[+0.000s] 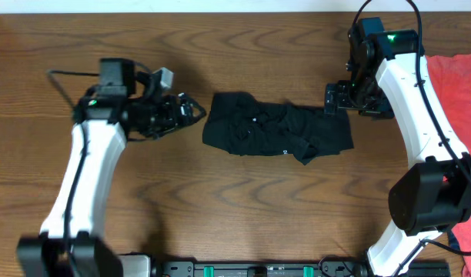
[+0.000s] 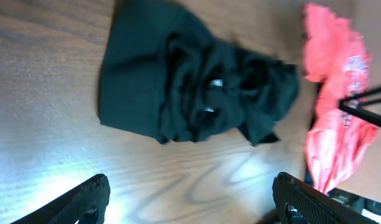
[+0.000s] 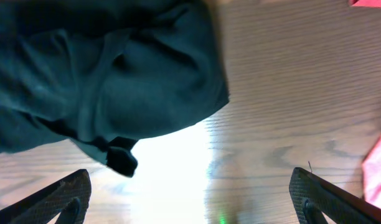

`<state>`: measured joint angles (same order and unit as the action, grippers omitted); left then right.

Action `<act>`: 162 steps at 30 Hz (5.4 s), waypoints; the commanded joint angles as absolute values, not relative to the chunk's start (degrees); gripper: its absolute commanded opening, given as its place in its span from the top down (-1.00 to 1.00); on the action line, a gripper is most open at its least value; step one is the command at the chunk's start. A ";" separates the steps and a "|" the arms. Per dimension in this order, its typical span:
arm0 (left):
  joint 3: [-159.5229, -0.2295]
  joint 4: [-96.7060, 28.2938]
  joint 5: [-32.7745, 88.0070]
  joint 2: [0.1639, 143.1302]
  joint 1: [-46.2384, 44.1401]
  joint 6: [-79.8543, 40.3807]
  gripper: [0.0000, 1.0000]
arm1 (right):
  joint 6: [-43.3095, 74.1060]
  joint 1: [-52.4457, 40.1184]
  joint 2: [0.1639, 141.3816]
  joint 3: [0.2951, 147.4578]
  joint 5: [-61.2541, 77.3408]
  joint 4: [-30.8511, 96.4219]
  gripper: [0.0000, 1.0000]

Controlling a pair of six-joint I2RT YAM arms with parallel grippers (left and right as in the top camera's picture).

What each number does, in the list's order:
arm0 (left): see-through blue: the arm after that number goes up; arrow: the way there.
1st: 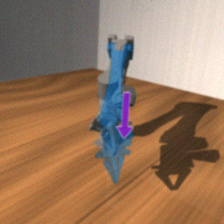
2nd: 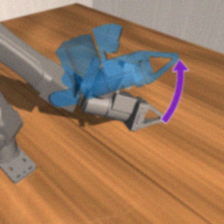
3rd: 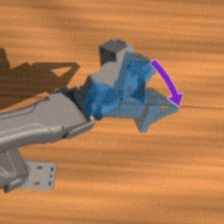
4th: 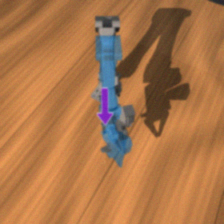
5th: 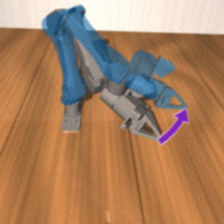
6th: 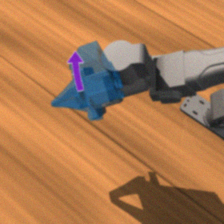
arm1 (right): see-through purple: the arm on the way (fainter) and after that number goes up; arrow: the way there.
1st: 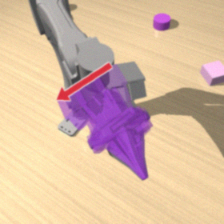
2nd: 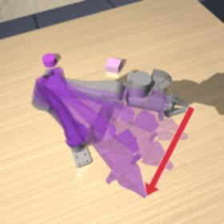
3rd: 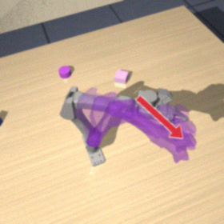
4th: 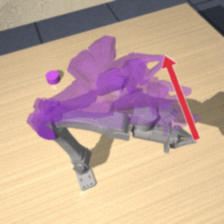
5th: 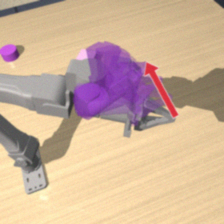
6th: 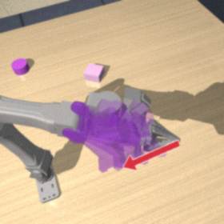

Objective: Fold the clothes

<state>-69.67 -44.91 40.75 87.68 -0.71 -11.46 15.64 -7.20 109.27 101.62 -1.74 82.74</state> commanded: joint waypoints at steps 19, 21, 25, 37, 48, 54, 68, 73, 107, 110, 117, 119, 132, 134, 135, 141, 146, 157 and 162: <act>-68.79 -39.07 41.78 112.73 -1.50 -4.45 -0.70 | 14.09 -7.57 108.62 102.76 0.47 84.14 -0.99; -68.79 -38.63 44.01 114.10 -1.78 -2.87 -0.70 | 14.11 -7.57 108.62 102.76 0.47 84.14 -0.99; -68.79 -37.76 46.11 116.22 -3.16 -2.35 -0.71 | 14.11 -7.57 108.62 102.76 0.47 83.96 -0.97; -68.79 -30.57 49.39 117.56 -9.37 -6.46 0.87 | 14.11 -7.57 108.62 102.76 0.47 83.64 -0.98; -68.79 -30.83 48.45 117.43 0.82 -10.55 0.88 | 14.09 -7.75 108.62 102.76 0.71 84.88 -0.98; -68.79 -34.48 48.69 117.40 6.26 -7.53 0.88 | 14.09 -8.62 108.64 102.76 0.99 83.72 -0.99; -68.93 -34.89 48.62 109.49 6.94 -7.14 0.88 | 14.13 -11.00 108.66 102.76 1.72 79.88 -0.98; -68.90 -35.97 46.30 99.20 6.94 -7.40 0.88 | 14.11 -9.98 108.66 102.74 1.78 78.63 -0.98; -68.90 -27.66 38.30 92.64 -19.92 -10.87 0.88 | 16.71 -5.72 108.66 102.74 -0.16 77.60 -0.98; -68.90 -26.17 38.30 94.59 -22.31 -11.11 0.88 | 16.69 -4.38 108.66 102.74 -0.21 77.95 -0.99; -68.90 -20.60 38.33 101.51 -29.61 -11.77 0.88 | 16.71 -1.83 108.66 102.74 -0.19 78.15 -0.99; -68.90 -18.79 38.30 103.18 -31.11 -12.47 0.88 | 16.69 -1.39 108.66 102.74 -0.19 78.41 -0.99; -68.95 -8.71 38.28 113.08 -33.82 -15.38 0.80 | 16.71 -1.13 108.66 102.74 -0.19 78.17 -0.99; -69.28 -8.01 38.28 113.06 -33.67 -15.73 0.81 | 16.71 -1.13 108.66 102.74 -0.21 78.19 -0.99; -69.82 -8.03 38.28 113.03 -33.56 -16.05 0.81 | 16.71 -1.13 108.66 102.74 -0.19 78.19 -0.98; -73.41 -7.99 38.26 113.03 -33.12 -16.45 -0.02 | 16.69 -1.13 108.66 102.74 -0.19 78.19 -0.98; -76.79 -8.01 37.60 113.03 -33.12 -16.45 -0.73 | 16.69 -1.13 108.66 102.74 -0.19 78.11 -0.98; -83.22 -9.37 33.21 112.86 -29.93 -18.39 -0.77 | 16.58 -1.13 108.66 102.74 -0.19 78.02 -0.98; -89.03 -15.70 32.91 110.26 -24.86 -18.28 -0.72 | 15.64 -1.13 108.66 102.74 0.12 77.78 -0.92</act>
<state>-84.62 -13.58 34.22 112.81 -27.94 -18.11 15.86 -1.41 109.27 101.62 0.27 78.11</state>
